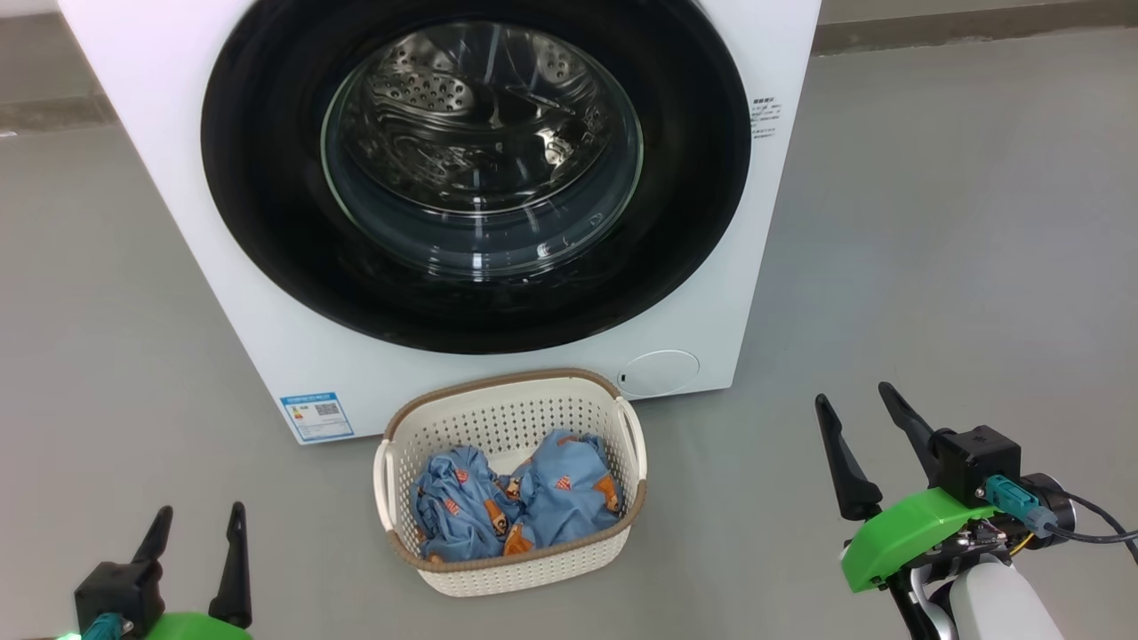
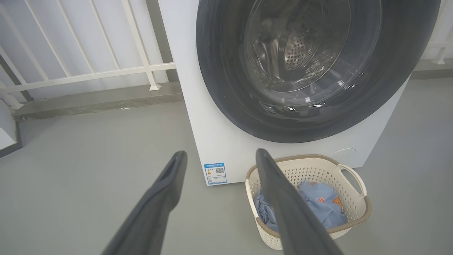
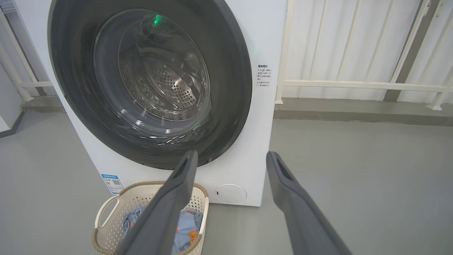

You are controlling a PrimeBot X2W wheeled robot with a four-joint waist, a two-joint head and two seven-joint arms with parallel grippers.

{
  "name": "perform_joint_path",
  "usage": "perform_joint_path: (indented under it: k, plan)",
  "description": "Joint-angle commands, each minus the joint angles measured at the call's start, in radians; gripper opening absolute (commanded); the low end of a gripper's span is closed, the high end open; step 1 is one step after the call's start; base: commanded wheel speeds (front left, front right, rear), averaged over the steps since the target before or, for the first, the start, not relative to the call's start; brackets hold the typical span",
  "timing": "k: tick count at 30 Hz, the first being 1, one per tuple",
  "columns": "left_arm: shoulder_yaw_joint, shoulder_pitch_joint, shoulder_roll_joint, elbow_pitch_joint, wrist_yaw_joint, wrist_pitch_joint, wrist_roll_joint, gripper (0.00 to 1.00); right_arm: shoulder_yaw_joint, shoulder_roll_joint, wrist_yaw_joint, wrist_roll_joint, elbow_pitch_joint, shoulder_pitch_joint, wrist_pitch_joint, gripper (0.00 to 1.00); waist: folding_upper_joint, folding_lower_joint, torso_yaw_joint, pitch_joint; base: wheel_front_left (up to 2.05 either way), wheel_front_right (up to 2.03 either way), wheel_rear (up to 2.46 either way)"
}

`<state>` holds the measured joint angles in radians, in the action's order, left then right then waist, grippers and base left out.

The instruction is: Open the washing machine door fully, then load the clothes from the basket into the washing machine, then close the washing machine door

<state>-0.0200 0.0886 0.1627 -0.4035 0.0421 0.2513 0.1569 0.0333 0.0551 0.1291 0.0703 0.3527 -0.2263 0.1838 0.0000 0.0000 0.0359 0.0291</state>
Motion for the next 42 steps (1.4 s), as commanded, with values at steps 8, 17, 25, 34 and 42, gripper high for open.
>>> perform_joint_path:
  k: [8, 17, 25, 34, 42]
  plan:
    - [-0.043, 0.046, 0.019, 0.018, -0.016, 0.009, 0.029, 1.0, -0.027, -0.005, 0.002, 0.018, -0.027, -0.031, 0.013, 1.0, 0.0, 0.0, 0.0, 0.001, 0.0, 0.0, 0.0]
    - [-0.045, 0.062, 0.035, -0.004, -0.018, 0.009, 0.037, 1.0, -0.025, -0.005, 0.002, 0.02, -0.018, -0.032, 0.016, 1.0, 0.0, 0.0, 0.005, 0.005, 0.0, 0.0, 0.0]
    - [-0.038, 0.069, 0.041, -0.002, -0.017, 0.01, 0.034, 1.0, -0.023, -0.005, 0.002, 0.021, -0.016, -0.029, 0.018, 1.0, 0.0, 0.0, 0.004, 0.006, 0.0, 0.0, 0.0]
    - [-0.036, 0.06, 0.042, 0.013, -0.015, 0.01, 0.034, 1.0, -0.021, -0.005, 0.002, 0.029, -0.016, -0.021, 0.017, 1.0, 0.0, 0.0, 0.003, 0.01, 0.0, 0.0, 0.0]
    - [-0.037, 0.05, 0.041, 0.028, -0.016, 0.01, 0.035, 1.0, -0.009, -0.005, 0.002, 0.032, -0.014, -0.016, 0.012, 1.0, 0.0, 0.0, 0.0, 0.008, 0.36, 0.36, -0.72]
